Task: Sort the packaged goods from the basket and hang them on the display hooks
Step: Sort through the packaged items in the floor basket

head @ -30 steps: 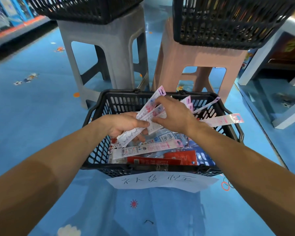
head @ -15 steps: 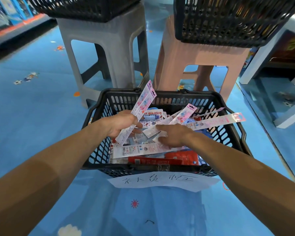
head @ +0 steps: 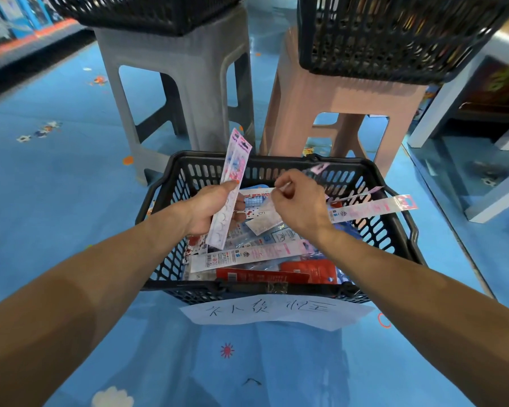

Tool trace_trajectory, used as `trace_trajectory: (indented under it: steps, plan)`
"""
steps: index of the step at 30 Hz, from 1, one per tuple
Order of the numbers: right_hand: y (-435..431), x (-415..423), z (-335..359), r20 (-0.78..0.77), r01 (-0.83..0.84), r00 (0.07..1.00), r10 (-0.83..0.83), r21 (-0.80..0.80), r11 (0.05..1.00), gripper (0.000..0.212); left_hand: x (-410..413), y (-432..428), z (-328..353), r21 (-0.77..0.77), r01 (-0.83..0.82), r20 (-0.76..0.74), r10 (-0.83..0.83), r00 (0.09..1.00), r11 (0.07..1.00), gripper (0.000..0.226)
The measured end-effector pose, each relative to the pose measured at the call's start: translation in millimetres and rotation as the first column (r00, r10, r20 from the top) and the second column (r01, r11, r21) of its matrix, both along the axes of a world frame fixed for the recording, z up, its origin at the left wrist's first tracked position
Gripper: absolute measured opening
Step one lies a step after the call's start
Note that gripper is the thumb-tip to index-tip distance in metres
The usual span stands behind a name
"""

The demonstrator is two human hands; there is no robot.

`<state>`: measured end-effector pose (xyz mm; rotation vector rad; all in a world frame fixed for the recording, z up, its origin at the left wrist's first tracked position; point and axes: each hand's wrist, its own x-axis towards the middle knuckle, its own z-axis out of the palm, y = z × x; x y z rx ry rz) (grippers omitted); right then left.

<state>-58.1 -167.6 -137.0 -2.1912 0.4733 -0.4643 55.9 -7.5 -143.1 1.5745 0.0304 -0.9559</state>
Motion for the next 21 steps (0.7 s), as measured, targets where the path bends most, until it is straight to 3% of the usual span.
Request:
trace_trajectory:
  steps: [4,7,10,13,16,21]
  plan:
    - [26.5,0.3,-3.2,0.126,-0.091,0.988,0.089,0.011,0.996,0.008,0.6,-1.1,-1.3,-0.124,0.026,-0.024,-0.03,0.999,0.992,0.045]
    - [39.3,2.1,-7.2,0.067,-0.183,0.982,0.178,0.067,0.981,0.005,0.0,-1.5,-0.5,-0.211,0.082,-0.007,-0.085,0.996,0.974,0.055]
    - [43.1,5.9,-8.5,-0.01,-0.134,0.99,0.14,0.225,0.965,0.006,-1.6,-3.8,1.4,-0.224,0.039,-0.039,-0.049,0.998,0.974,0.077]
    - [41.1,5.6,-6.5,-0.067,-0.145,0.981,0.182,0.365,0.92,0.011,-3.8,-6.1,2.6,-0.2,0.001,-0.03,-0.008,1.0,0.98,0.062]
    - [34.4,4.9,-5.6,-0.181,-0.256,0.935,0.305,0.25,0.934,0.015,-1.0,-7.1,-7.6,-0.124,-0.081,0.052,0.088,0.995,0.989,0.036]
    - [8.7,9.3,-8.5,-0.482,-0.309,0.849,0.217,-0.12,0.943,0.035,6.3,-2.4,-14.8,-0.061,-0.149,0.079,0.154,0.985,0.987,0.038]
